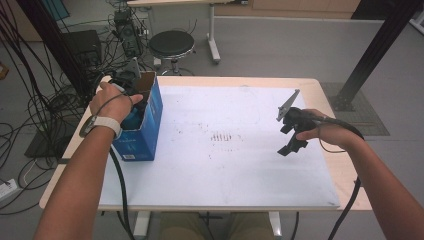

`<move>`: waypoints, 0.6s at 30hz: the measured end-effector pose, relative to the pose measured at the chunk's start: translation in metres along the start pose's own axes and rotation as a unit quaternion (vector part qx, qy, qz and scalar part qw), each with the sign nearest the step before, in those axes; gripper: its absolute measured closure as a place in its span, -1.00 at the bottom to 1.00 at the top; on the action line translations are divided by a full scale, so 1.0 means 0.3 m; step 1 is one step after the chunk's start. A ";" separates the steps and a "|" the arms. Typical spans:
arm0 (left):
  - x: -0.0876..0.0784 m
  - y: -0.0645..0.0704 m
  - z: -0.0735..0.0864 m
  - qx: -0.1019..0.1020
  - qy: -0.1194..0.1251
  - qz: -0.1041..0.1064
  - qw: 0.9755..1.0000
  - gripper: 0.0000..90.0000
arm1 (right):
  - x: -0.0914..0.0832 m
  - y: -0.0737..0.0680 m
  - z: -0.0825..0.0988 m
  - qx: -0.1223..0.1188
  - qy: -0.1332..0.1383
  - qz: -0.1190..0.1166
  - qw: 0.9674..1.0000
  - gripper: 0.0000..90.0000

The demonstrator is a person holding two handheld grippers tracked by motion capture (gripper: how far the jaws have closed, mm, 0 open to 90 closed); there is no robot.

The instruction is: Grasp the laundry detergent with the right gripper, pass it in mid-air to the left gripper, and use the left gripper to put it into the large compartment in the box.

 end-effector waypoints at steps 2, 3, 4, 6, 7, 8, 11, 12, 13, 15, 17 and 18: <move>-0.011 0.000 0.001 0.003 0.003 0.001 1.000 -0.48 | -0.001 -0.002 0.000 0.000 0.000 0.000 1.000 -0.84; -0.017 0.001 0.001 0.004 0.004 0.001 1.000 -0.54 | -0.002 -0.002 0.000 0.000 0.000 0.000 1.000 -0.84; -0.025 0.001 0.002 0.007 0.005 -0.001 1.000 -0.59 | -0.003 -0.003 0.001 -0.001 0.000 0.001 1.000 -0.83; -0.041 0.001 0.002 0.008 0.011 -0.002 1.000 -0.64 | -0.005 -0.004 0.001 0.000 -0.001 0.002 1.000 -0.83; -0.052 0.000 0.003 0.010 0.013 0.002 1.000 -0.65 | -0.007 -0.004 0.001 0.000 -0.001 0.003 1.000 -0.83; -0.058 0.000 0.003 0.011 0.016 0.001 1.000 -0.65 | -0.008 -0.005 0.001 -0.001 -0.001 0.003 1.000 -0.83; -0.083 -0.003 0.006 0.011 0.024 0.002 1.000 -0.67 | -0.011 -0.008 0.002 0.000 -0.001 0.004 1.000 -0.84; -0.092 -0.004 0.007 0.012 0.027 0.004 1.000 -0.68 | -0.013 -0.009 0.002 0.000 -0.002 0.004 1.000 -0.83; -0.100 -0.005 0.009 0.013 0.028 0.006 0.999 -0.68 | -0.014 -0.009 0.002 0.000 -0.002 0.004 1.000 -0.83; -0.114 -0.005 0.012 0.014 0.032 0.007 0.999 -0.69 | -0.016 -0.010 0.003 0.001 -0.002 0.006 1.000 -0.83; -0.131 -0.006 0.015 0.015 0.036 0.013 0.999 -0.69 | -0.020 -0.011 0.003 0.001 -0.002 0.007 1.000 -0.83; -0.138 -0.005 0.016 0.015 0.039 0.015 0.999 -0.70 | -0.021 -0.012 0.003 0.000 -0.002 0.009 1.000 -0.83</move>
Point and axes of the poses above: each handheld gripper's, and its own axes: x roughly forward along the jaws, z roughly out of its underside, y roughly to its right, the point moved 1 cm from there along x, roughly forward along the jaws, and after that the axes turned 1 degree about -z, right-handed, at the moved point
